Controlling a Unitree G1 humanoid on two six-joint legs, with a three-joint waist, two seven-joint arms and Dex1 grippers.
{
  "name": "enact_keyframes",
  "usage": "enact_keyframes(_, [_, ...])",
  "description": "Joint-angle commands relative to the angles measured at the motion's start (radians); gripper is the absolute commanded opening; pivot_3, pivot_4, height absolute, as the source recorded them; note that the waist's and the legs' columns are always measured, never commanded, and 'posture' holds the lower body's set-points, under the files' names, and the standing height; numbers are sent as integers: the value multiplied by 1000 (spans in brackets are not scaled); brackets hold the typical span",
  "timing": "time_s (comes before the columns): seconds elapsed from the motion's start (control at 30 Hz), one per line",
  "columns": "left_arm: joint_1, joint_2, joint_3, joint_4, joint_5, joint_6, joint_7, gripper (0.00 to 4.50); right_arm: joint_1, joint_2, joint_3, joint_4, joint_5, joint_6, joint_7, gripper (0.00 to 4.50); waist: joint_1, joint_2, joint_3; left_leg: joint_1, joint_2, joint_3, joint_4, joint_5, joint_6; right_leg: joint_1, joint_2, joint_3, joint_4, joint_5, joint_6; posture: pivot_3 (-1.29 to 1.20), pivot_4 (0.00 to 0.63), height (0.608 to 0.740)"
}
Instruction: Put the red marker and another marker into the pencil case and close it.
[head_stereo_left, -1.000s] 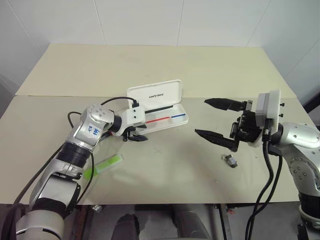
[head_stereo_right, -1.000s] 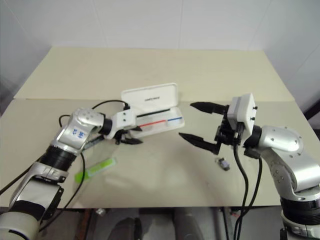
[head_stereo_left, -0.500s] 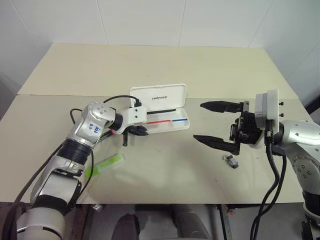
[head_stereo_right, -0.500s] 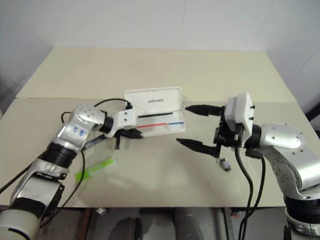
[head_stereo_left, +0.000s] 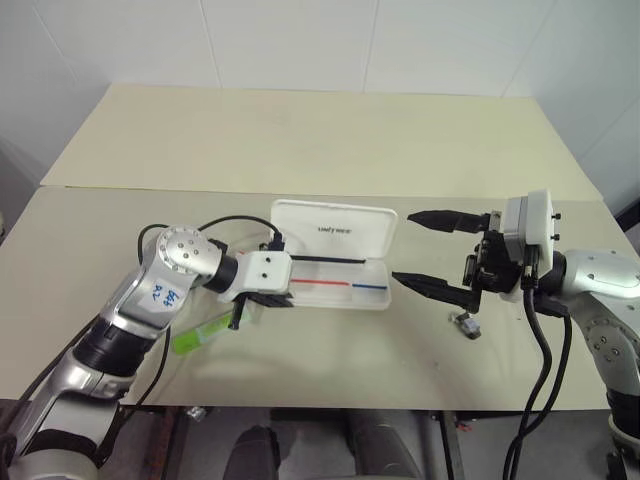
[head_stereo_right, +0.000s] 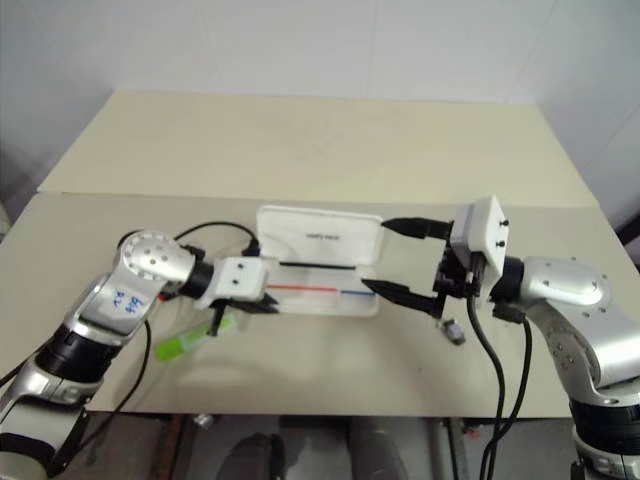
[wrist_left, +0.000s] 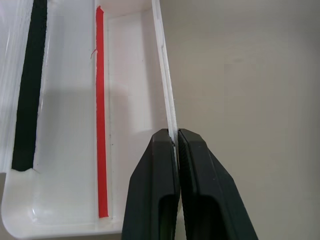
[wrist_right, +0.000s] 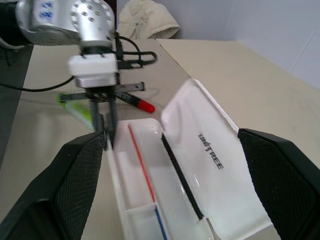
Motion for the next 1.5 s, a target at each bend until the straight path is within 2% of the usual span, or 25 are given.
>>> enact_keyframes(0.03, [40, 18, 17, -88, -17, -3, 24, 28, 20, -10, -56, -37, 14, -18, -10, 4500, 1, 0, 0, 0, 0, 0, 0, 0, 0, 0, 0, 0, 0, 0, 0, 0, 150, 740])
enact_keyframes(0.17, [89, 32, -4, -90, 8, -61, 47, 28, 44, -11, -64, -50, 14, -21, -6, 4500, -1, 0, 0, 0, 0, 0, 1, 0, 0, 0, 0, 0, 1, 0, -1, 0, 150, 740])
enact_keyframes(0.3, [76, 25, -11, -33, 22, -92, 69, 28, 44, -16, -64, -55, 17, -15, -2, 4500, 0, 0, 0, 1, 0, 0, 2, 0, 0, 0, 0, 0, 0, -1, -2, 0, 150, 740])
enact_keyframes(0.37, [60, 14, -14, -14, 21, -82, 74, 28, 37, -18, -64, -50, 17, -14, -1, 4500, 0, 0, 0, 1, 0, 0, 2, 0, 0, 1, 0, 0, 0, -5, -10, 0, 150, 740])
enact_keyframes(0.4, [54, 4, -12, -12, 19, -69, 83, 279, 36, -18, -64, -49, 16, -15, -1, 4500, 0, 0, 0, 1, 0, 0, 3, 0, 0, 1, 0, 1, 0, -8, -14, 0, 150, 740])
enact_keyframes(0.5, [44, -36, -4, -36, -7, -10, 106, 1100, 33, -16, -59, -50, 16, -14, -3, 4500, 1, 0, 0, 1, 0, 1, 3, 0, 0, 1, 0, 1, 1, -8, -14, 0, 150, 740])
enact_keyframes(0.6, [39, -63, 9, -72, -41, 15, 109, 2104, 29, -12, -52, -49, 13, -14, -6, 4500, 1, 0, 0, 1, 0, 0, 3, 0, 0, 1, 0, 1, 1, -6, -12, 0, 150, 740])
enact_keyframes(0.73, [37, -55, 32, -121, -105, 26, 86, 2104, 10, -8, -35, -33, 8, -18, 3, 4500, -2, 0, 0, 1, 0, 0, 3, 0, 0, 1, 0, 1, 2, -5, -9, 0, 150, 740])
enact_keyframes(0.9, [54, 22, 78, -182, -164, 85, 59, 2104, -26, -3, -9, 0, 0, -28, 28, 4500, -4, 0, 0, 2, 0, 1, 3, 0, 0, 1, 0, 1, 2, -6, -11, 0, 150, 740])
enact_keyframes(1.0, [57, 59, 137, -201, -198, 107, 73, 2666, -44, 1, 6, 19, -3, -37, 42, 4500, -2, 0, 0, 2, 0, 0, 3, 0, 0, 1, 0, 1, 2, -7, -13, 0, 150, 740])
enact_keyframes(1.13, [75, 138, 273, -193, -286, 135, 49, 3977, -101, 50, 22, 62, -33, -113, 43, 4500, -10, 0, 0, 2, 0, 1, 3, 0, 0, 1, 0, 1, 2, -7, -13, 0, 150, 740])
enact_keyframes(1.17, [95, 190, 306, -158, -285, 112, 22, 4324, -135, 66, 30, 75, -36, -126, 41, 4500, -14, 0, 0, 2, 0, 0, 3, 0, 0, 1, 0, 0, 2, -7, -13, 0, 150, 740])
enact_keyframes(1.2, [109, 227, 324, -133, -283, 95, 4, 4463, -157, 76, 34, 86, -39, -133, 43, 4500, -19, 0, 0, 2, 0, 1, 3, 0, 0, 1, 0, 0, 3, -7, -12, 0, 150, 740])
enact_keyframes(1.3, [124, 349, 353, -7, -240, 69, -17, 4463, -222, 80, 68, 93, 5, -85, 84, 4500, -31, 0, 0, 2, 0, 1, 2, 0, 0, 0, 0, 0, 3, -8, -14, 0, 150, 740])
enact_keyframes(1.43, [35, 390, 334, 161, -191, -16, 9, 4463, -266, 70, 114, 112, -6, -84, 160, 4500, -24, -1, 1, 2, 1, 0, 2, 0, 0, 0, 0, -1, 4, -9, -17, 0, 150, 740])
enact_keyframes(1.5, [-22, 406, 291, 257, -121, -68, 23, 4463, -286, 74, 126, 124, -5, -79, 174, 4500, -21, -2, 1, 2, 0, 0, 2, 0, 0, 0, 0, -1, 4, -9, -17, 0, 150, 740])
